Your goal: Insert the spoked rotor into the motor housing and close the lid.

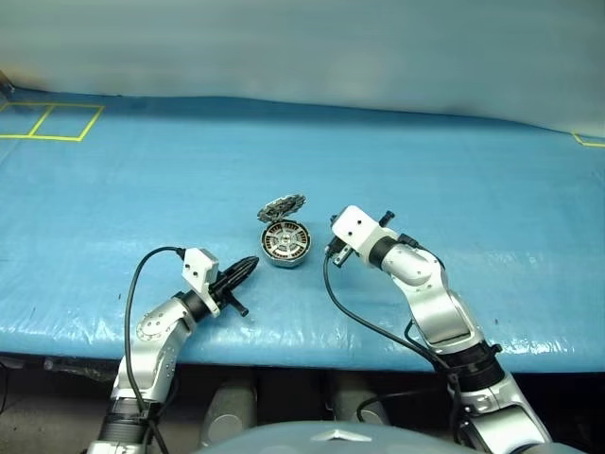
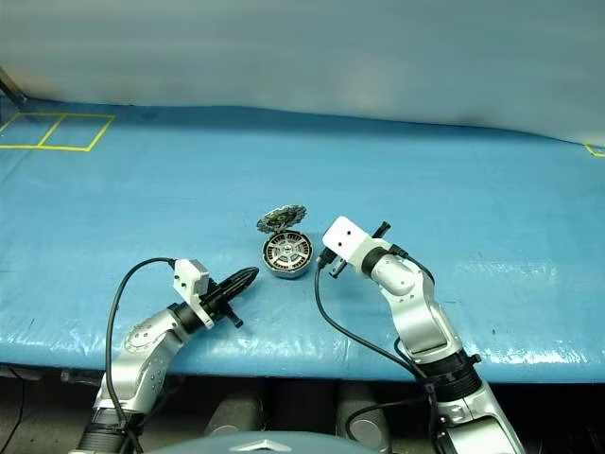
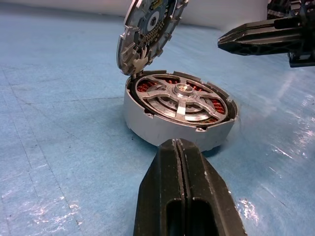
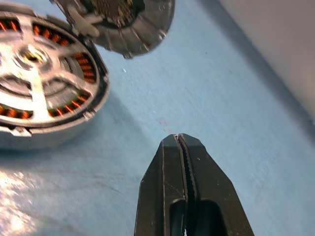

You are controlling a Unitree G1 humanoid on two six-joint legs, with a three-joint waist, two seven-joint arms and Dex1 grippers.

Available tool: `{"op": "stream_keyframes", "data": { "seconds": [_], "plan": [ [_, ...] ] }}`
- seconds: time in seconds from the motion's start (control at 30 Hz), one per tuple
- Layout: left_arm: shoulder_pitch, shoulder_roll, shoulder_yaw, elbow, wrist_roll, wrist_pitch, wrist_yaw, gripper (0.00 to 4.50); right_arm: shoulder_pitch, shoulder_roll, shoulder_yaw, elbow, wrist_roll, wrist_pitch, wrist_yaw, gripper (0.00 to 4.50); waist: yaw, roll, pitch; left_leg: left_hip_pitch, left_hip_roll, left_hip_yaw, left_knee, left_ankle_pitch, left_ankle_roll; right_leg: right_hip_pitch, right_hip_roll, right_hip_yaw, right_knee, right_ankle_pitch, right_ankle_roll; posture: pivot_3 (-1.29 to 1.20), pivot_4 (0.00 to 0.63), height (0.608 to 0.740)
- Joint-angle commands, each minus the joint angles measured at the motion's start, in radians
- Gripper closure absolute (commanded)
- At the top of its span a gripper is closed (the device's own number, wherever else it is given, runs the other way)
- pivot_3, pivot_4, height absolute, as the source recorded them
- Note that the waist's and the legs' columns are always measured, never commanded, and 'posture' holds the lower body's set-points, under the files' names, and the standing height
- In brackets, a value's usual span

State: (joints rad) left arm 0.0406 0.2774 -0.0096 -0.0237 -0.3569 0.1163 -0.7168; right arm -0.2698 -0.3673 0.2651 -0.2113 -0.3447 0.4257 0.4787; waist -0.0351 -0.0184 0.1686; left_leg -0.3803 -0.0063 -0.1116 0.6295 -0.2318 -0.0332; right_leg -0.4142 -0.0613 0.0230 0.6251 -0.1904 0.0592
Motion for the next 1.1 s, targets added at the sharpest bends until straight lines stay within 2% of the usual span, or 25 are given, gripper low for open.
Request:
{"op": "stream_keyframes", "data": {
  "seconds": [0.03,0.13,0.27,0.4,0.53,0.67,0.83,0.97,1.1],
  "plan": [
    [-0.055,-0.039,0.062,-0.011,-0.055,-0.015,0.052,4.50,-0.004,-0.002,-0.010,-0.034,-0.006,0.013,-0.015,4.46,0.001,0.000,0.000,0.000,0.000,0.000,0.000,0.000,0.000,0.000,0.000,0.000,0.000,0.000,0.000,0.00,0.150,0.740],
    [-0.123,-0.052,0.131,-0.017,-0.110,0.044,0.119,4.50,0.010,0.000,-0.011,-0.047,0.000,0.020,-0.018,4.46,0.001,0.000,0.000,0.000,0.000,-0.001,0.000,0.000,0.000,0.000,0.000,0.000,0.000,0.000,0.000,0.00,0.150,0.740],
    [-0.213,0.008,0.155,0.027,-0.082,0.101,0.147,4.50,0.033,0.000,-0.021,-0.058,-0.002,0.031,-0.030,4.46,-0.002,0.000,0.000,0.000,0.000,0.000,0.000,0.000,0.000,0.000,0.000,0.000,0.000,0.000,0.001,0.00,0.150,0.740],
    [-0.349,0.032,0.146,0.114,-0.094,0.127,0.102,4.50,0.057,0.004,-0.038,-0.072,-0.003,0.047,-0.058,4.46,0.006,-0.001,0.001,0.000,-0.001,-0.001,0.000,0.000,0.000,0.001,0.000,-0.001,0.000,0.000,0.001,0.00,0.150,0.740],
    [-0.558,0.035,0.106,0.310,-0.026,0.125,0.099,4.50,0.076,0.005,-0.038,-0.086,-0.006,0.052,-0.073,4.46,0.013,-0.002,0.001,0.000,-0.001,-0.002,0.002,0.001,-0.001,0.002,0.000,-0.001,0.000,0.001,0.002,0.00,0.150,0.740],
    [-0.773,0.023,0.059,0.543,0.012,0.145,0.009,4.50,0.097,0.008,-0.049,-0.117,-0.006,0.067,-0.090,4.46,0.010,-0.002,0.001,-0.001,-0.002,-0.002,0.002,0.001,-0.001,0.002,0.000,-0.001,0.000,0.001,0.003,0.00,0.150,0.740],
    [-0.965,0.008,0.012,0.719,-0.024,0.325,-0.217,4.50,0.132,0.005,-0.070,-0.144,-0.005,0.072,-0.110,4.46,-0.002,-0.002,0.001,-0.002,-0.002,-0.002,0.001,0.001,-0.001,0.001,0.000,-0.001,-0.001,0.004,0.008,0.00,0.150,0.740],
    [-1.029,0.014,-0.086,0.794,0.053,0.360,-0.345,4.50,0.161,0.001,-0.084,-0.171,-0.007,0.080,-0.121,4.46,-0.012,-0.002,0.001,-0.002,-0.002,-0.002,0.000,0.000,-0.001,0.000,0.000,0.000,-0.001,0.003,0.009,0.00,0.150,0.740],
    [-1.032,0.026,-0.185,0.823,0.146,0.353,-0.417,4.50,0.178,0.001,-0.089,-0.185,-0.010,0.087,-0.130,4.46,-0.016,-0.002,0.001,-0.002,-0.002,-0.002,0.000,0.000,-0.001,0.000,0.000,0.000,0.000,0.002,0.009,0.00,0.150,0.740]
  ]
}}
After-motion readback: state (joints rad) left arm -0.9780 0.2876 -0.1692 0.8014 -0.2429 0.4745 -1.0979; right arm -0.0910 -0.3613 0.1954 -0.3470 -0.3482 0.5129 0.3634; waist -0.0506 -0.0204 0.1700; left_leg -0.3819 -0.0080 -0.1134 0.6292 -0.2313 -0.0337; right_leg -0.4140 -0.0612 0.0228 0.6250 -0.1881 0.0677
